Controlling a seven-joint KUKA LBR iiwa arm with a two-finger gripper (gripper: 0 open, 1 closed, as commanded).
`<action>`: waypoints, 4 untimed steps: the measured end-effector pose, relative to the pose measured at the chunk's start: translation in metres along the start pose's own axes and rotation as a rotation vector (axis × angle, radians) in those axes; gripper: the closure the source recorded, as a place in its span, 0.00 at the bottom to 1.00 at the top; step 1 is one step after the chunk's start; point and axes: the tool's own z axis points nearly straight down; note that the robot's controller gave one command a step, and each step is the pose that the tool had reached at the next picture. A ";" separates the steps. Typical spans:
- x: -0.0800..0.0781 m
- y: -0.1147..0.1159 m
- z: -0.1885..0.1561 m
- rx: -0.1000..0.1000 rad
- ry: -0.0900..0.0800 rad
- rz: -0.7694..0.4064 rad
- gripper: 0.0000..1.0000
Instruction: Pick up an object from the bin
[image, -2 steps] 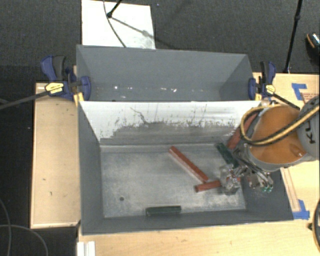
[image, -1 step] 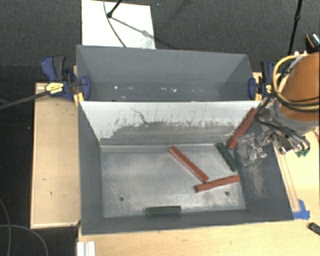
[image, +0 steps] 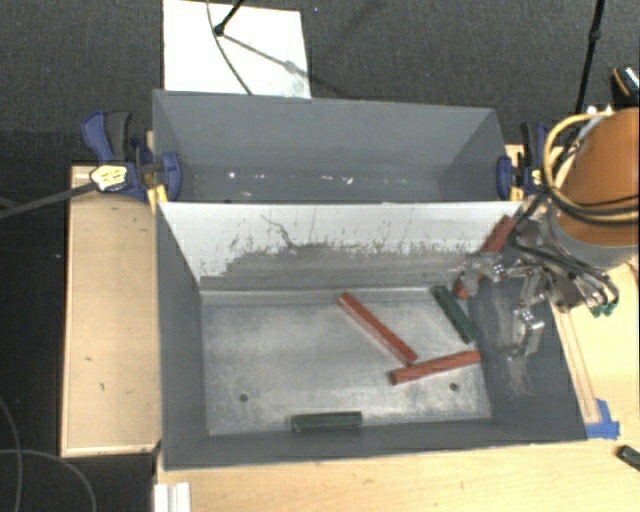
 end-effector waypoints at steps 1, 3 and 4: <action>-0.002 0.053 0.140 -0.004 0.008 0.168 0.00; -0.009 0.021 0.174 -0.001 0.002 0.152 1.00; -0.025 0.045 -0.023 0.003 -0.009 0.121 1.00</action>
Offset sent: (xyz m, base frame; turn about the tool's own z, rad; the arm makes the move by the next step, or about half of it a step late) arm -0.0130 0.0484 -0.1361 0.1695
